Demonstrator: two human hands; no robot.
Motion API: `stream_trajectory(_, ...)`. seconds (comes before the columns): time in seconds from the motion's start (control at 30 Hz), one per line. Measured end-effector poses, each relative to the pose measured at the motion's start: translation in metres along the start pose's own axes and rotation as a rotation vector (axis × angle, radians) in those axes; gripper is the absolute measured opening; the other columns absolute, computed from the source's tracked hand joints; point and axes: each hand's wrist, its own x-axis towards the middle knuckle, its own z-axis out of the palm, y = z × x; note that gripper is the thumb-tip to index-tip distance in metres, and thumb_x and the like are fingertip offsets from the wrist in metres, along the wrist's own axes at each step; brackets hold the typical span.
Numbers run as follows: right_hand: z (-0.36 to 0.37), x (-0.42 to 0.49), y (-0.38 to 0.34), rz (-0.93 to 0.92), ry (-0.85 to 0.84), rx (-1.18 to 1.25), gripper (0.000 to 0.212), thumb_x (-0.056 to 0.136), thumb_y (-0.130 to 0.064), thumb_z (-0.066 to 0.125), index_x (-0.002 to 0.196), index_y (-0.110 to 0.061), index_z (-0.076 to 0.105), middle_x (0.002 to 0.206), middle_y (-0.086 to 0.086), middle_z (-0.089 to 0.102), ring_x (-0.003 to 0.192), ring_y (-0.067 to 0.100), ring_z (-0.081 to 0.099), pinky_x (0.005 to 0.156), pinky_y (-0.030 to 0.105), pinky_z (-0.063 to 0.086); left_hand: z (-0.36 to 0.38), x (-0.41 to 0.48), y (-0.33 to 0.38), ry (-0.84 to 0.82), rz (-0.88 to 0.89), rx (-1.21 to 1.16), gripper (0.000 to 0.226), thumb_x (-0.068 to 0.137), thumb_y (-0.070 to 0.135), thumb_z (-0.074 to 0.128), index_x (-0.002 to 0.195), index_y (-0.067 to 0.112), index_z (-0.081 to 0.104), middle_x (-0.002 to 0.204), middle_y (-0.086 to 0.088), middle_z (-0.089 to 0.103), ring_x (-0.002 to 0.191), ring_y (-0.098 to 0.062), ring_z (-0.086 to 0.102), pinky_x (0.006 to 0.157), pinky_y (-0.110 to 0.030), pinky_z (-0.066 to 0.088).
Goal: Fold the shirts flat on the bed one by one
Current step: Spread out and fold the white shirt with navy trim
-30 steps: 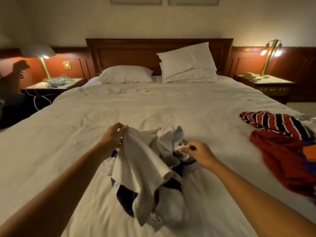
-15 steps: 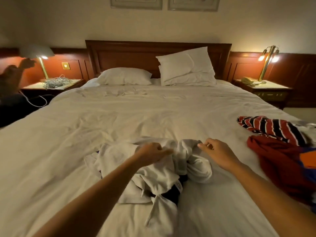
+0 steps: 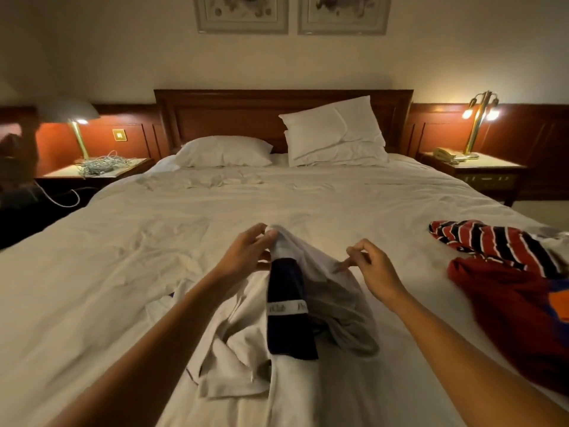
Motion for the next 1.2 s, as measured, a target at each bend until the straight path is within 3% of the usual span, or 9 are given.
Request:
stream_trajectory(0.17,0.033,0.014,-0.082,-0.057,-0.207,-0.053,0.055,0.073,-0.072,0.068,0.116,-0.040,0.059,0.099,-0.015,0.067,0.094,0.003,0.062,0.078,0.024,0.051,-0.033,0.010,0.093,-0.066,0.011,0.182,0.024,0.105,0.028,0.048,0.103,0.011,0.063,0.099,-0.009,0.062,0.089,-0.022,0.063,0.075,-0.031,0.054)
stream_trajectory(0.3,0.055,0.007,-0.111,-0.061,-0.150,-0.296,0.028,0.085,-0.060,0.066,0.076,-0.034,0.061,0.071,-0.014,0.062,0.069,0.004,0.058,0.061,0.029,0.041,-0.052,0.006,0.139,0.092,0.144,0.563,0.022,0.103,0.031,0.051,0.092,0.024,0.068,0.097,0.000,0.063,0.086,-0.014,0.059,0.074,-0.025,0.049)
stream_trajectory(0.4,0.044,0.001,-0.124,-0.200,-0.038,-0.318,0.015,0.094,-0.047,0.062,0.092,-0.032,0.065,0.087,-0.017,0.062,0.076,0.004,0.060,0.068,0.026,0.048,-0.081,-0.001,0.156,0.248,0.306,0.933,0.017,0.100,0.032,0.056,0.092,0.021,0.068,0.092,0.003,0.062,0.076,-0.005,0.054,0.065,-0.018,0.040)
stream_trajectory(0.57,-0.005,0.004,-0.158,-0.346,-0.032,-0.474,0.004,0.092,-0.037,0.068,0.093,-0.033,0.067,0.082,-0.018,0.065,0.074,0.004,0.062,0.065,0.018,0.052,-0.107,-0.009,0.169,0.372,0.428,1.001,0.021,0.097,0.029,0.061,0.100,0.013,0.074,0.092,-0.002,0.065,0.081,-0.018,0.059,0.069,-0.024,0.044)
stream_trajectory(0.83,-0.028,-0.004,-0.233,0.131,0.187,0.313,0.025,0.101,-0.030,0.053,0.090,-0.021,0.074,0.088,-0.001,0.074,0.091,0.021,0.067,0.068,0.028,0.050,-0.086,-0.005,0.212,0.434,0.627,0.808,0.017,0.095,0.029,0.065,0.090,0.015,0.074,0.090,0.001,0.069,0.081,-0.012,0.062,0.071,-0.026,0.047)
stream_trajectory(0.9,-0.048,-0.003,-0.258,-0.047,0.227,0.131,0.039,0.098,-0.052,0.051,0.082,-0.021,0.069,0.078,-0.001,0.068,0.079,0.015,0.063,0.063,0.024,0.045,-0.089,-0.007,0.226,0.451,0.699,0.834,0.015,0.094,0.029,0.066,0.090,0.017,0.075,0.087,0.006,0.068,0.075,0.004,0.058,0.066,-0.010,0.043)
stream_trajectory(1.0,-0.087,0.004,-0.285,-0.443,0.039,-0.520,0.063,0.077,-0.079,0.059,0.069,-0.017,0.060,0.063,0.002,0.059,0.058,0.014,0.055,0.055,0.023,0.042,-0.100,-0.013,0.241,0.369,0.780,0.909,0.012,0.097,0.026,0.063,0.093,0.020,0.073,0.085,0.009,0.066,0.071,0.012,0.057,0.065,0.000,0.040)
stream_trajectory(1.1,-0.122,0.017,-0.301,-0.427,0.030,-0.915,0.066,0.065,-0.081,0.064,0.063,-0.015,0.057,0.063,0.002,0.059,0.062,0.017,0.053,0.060,0.036,0.044,-0.111,-0.020,0.245,0.264,0.810,0.910,0.012,0.098,0.027,0.061,0.088,0.028,0.067,0.083,0.014,0.065,0.079,0.012,0.059,0.069,-0.002,0.042)
stream_trajectory(1.2,-0.143,0.017,-0.310,-0.353,0.046,-0.919,0.070,0.061,-0.080,0.066,0.064,-0.010,0.061,0.066,0.007,0.061,0.067,0.020,0.052,0.062,0.033,0.040,-0.121,-0.027,0.241,0.290,0.797,0.905,0.018,0.096,0.029,0.062,0.081,0.037,0.065,0.083,0.015,0.066,0.078,0.006,0.060,0.066,-0.004,0.042)
